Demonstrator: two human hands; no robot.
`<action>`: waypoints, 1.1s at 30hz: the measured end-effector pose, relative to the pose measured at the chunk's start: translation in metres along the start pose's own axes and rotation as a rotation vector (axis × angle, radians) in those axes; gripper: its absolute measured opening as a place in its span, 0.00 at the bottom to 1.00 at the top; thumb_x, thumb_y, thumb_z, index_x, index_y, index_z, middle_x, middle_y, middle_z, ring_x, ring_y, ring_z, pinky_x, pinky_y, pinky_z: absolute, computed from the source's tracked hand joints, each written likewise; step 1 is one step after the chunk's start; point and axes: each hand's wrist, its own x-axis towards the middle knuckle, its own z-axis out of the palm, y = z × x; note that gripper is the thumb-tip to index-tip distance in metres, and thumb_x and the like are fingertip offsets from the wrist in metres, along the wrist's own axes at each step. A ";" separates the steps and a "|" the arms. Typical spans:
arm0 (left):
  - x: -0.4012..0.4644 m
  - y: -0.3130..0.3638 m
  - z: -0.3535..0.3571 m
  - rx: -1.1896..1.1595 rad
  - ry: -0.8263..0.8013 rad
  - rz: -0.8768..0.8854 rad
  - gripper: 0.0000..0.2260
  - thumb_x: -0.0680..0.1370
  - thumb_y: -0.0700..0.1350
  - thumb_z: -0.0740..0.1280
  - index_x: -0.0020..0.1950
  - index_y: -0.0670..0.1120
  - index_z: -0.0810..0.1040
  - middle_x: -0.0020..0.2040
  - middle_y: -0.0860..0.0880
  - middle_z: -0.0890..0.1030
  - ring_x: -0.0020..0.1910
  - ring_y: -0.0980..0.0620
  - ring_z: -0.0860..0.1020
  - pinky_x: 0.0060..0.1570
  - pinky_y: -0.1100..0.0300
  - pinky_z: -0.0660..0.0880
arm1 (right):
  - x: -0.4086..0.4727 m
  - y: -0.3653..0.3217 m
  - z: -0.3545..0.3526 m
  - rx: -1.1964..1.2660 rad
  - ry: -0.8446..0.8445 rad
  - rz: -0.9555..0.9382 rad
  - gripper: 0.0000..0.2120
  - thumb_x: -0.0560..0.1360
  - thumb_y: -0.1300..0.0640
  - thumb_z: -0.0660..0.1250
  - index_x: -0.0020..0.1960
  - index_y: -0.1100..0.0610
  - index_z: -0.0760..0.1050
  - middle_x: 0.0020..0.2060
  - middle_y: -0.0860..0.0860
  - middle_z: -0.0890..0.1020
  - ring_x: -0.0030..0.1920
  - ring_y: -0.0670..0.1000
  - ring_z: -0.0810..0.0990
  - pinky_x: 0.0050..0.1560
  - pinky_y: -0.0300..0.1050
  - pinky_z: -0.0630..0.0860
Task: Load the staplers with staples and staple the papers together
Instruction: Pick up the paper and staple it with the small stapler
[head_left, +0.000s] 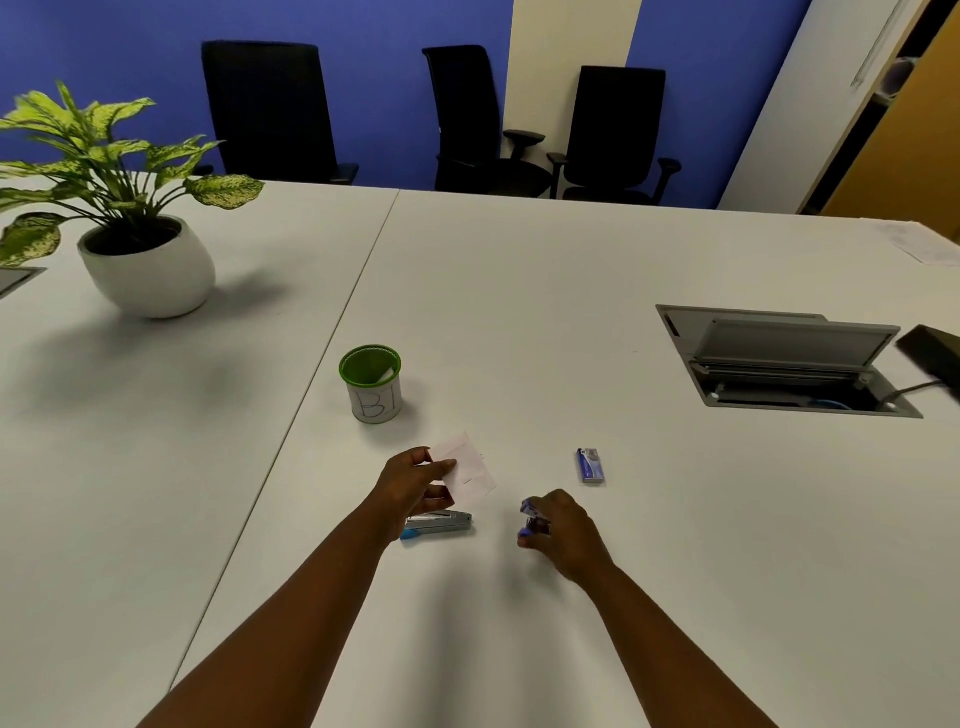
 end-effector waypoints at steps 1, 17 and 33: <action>0.002 -0.001 0.000 0.003 0.004 -0.006 0.03 0.77 0.36 0.65 0.47 0.43 0.74 0.42 0.43 0.79 0.36 0.46 0.80 0.27 0.63 0.79 | 0.002 0.003 0.003 -0.050 -0.024 -0.015 0.19 0.70 0.58 0.71 0.60 0.56 0.74 0.45 0.46 0.68 0.38 0.40 0.72 0.38 0.24 0.66; 0.013 -0.010 -0.003 0.013 0.050 -0.038 0.08 0.79 0.41 0.63 0.57 0.46 0.71 0.54 0.41 0.77 0.45 0.42 0.79 0.39 0.56 0.79 | 0.016 0.013 0.020 -0.263 -0.067 -0.019 0.24 0.71 0.56 0.70 0.66 0.54 0.70 0.58 0.54 0.73 0.61 0.53 0.70 0.57 0.40 0.66; -0.015 0.006 0.007 0.022 0.003 0.085 0.01 0.76 0.41 0.66 0.46 0.47 0.75 0.48 0.44 0.79 0.44 0.49 0.79 0.38 0.59 0.77 | -0.010 -0.065 -0.003 0.837 0.138 0.034 0.07 0.69 0.62 0.72 0.47 0.59 0.79 0.35 0.50 0.81 0.32 0.40 0.79 0.32 0.30 0.73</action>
